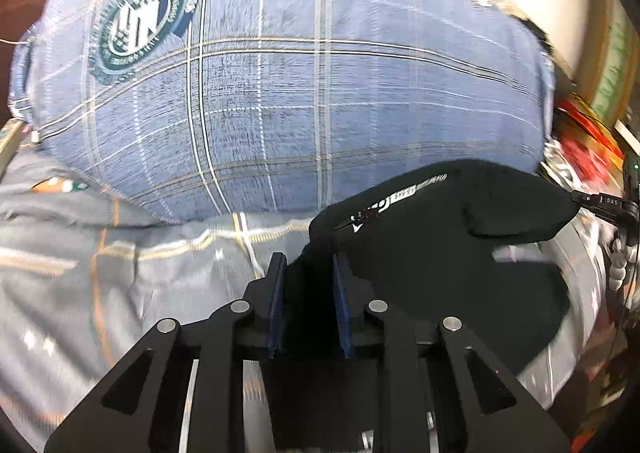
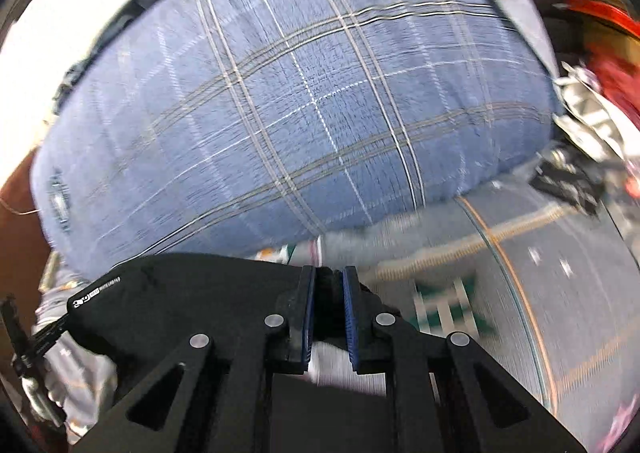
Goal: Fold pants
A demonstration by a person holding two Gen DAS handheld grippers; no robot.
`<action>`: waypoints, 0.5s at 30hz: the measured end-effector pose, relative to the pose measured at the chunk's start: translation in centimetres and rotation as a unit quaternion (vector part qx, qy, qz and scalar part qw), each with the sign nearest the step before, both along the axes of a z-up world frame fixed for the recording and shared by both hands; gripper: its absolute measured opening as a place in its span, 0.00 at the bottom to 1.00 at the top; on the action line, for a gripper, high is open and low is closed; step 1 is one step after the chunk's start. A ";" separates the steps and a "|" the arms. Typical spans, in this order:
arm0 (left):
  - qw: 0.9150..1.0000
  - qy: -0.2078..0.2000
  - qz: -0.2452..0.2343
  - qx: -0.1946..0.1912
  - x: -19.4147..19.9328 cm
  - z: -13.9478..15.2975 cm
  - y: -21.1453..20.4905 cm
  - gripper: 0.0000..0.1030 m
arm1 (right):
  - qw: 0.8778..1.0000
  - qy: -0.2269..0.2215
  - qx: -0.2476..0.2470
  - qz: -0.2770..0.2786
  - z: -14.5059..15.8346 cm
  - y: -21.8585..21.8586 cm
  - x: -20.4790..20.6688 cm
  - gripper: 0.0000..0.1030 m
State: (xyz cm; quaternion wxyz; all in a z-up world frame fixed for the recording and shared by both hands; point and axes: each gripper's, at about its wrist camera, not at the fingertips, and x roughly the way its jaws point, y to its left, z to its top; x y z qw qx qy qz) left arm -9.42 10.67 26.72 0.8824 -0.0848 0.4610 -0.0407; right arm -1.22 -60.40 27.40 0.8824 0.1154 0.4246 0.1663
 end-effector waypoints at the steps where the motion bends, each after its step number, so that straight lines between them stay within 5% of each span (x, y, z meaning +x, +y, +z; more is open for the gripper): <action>1: 1.000 0.007 0.003 0.016 -1.2 0.3 -2.5 0.19 | 1.000 0.004 0.007 -0.002 0.0 -0.9 -1.9 0.12; 4: 0.999 0.024 0.008 0.031 -3.9 1.2 -4.3 0.18 | 0.999 0.024 0.026 -0.013 -1.6 -3.8 -7.2 0.13; 12: 0.992 0.071 0.064 0.088 -16.7 -9.1 -17.4 0.18 | 0.991 0.119 0.044 -0.052 -10.1 -8.9 -14.3 0.21; 15: 0.989 0.078 0.089 0.093 -18.3 -9.0 -17.8 0.18 | 0.990 0.118 0.013 -0.079 -10.5 -10.1 -15.6 0.23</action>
